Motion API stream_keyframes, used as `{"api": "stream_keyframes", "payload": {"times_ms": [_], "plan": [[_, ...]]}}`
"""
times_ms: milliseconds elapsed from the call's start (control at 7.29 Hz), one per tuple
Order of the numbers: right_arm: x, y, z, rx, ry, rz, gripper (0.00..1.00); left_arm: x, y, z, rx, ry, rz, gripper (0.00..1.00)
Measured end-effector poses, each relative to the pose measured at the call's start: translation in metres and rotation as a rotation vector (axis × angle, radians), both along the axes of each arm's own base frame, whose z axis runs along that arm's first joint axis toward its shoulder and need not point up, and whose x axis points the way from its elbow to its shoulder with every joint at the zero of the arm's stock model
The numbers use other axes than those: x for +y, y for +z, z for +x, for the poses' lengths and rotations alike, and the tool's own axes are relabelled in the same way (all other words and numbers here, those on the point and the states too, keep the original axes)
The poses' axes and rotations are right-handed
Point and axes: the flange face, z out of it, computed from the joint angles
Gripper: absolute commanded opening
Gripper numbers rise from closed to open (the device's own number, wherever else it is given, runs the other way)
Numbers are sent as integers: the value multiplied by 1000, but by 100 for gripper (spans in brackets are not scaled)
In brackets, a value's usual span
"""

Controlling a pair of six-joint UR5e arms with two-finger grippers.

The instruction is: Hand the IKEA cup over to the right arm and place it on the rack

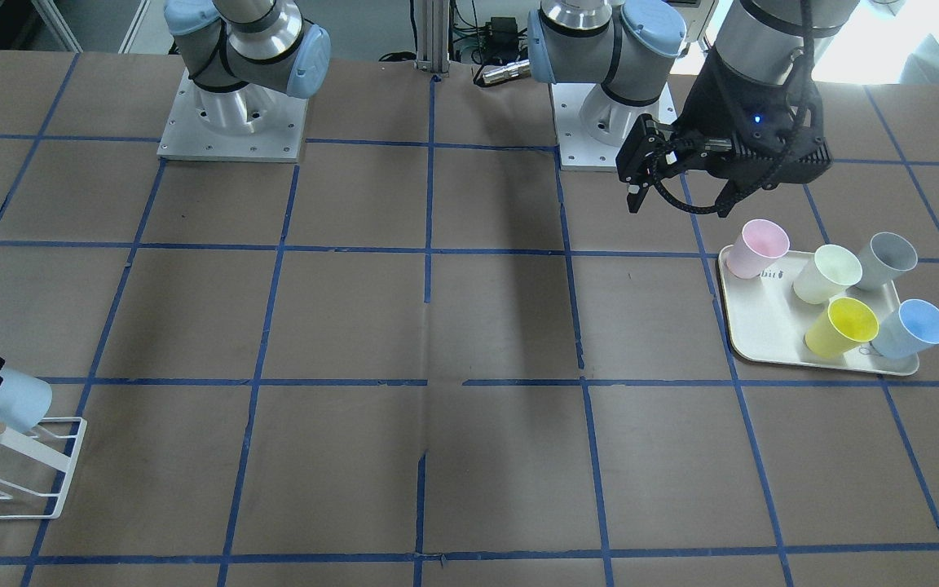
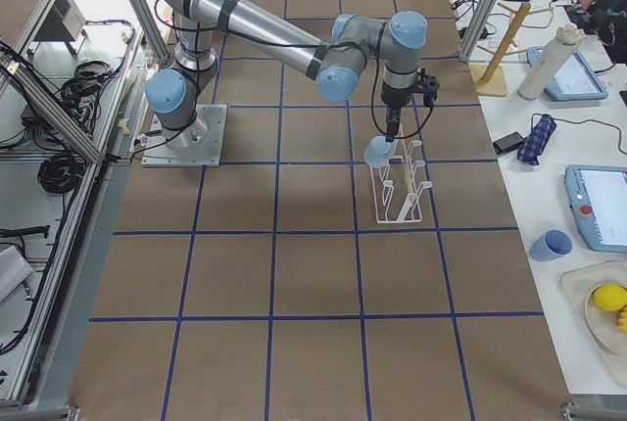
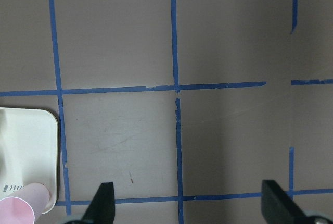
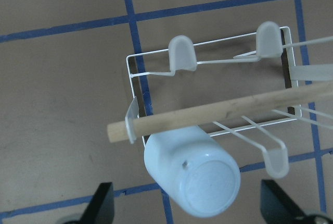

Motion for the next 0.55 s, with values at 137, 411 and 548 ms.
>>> {"api": "stream_keyframes", "payload": {"times_ms": [137, 411, 548], "plan": [[9, 20, 25, -2, 25, 1, 100, -1, 1, 0, 0, 0, -2, 100], [26, 50, 82, -33, 74, 16, 100, -3, 2, 0, 2, 1, -4, 100], [38, 61, 113, -69, 99, 43, 100, -3, 2, 1, 0, 1, -4, 100]]}}
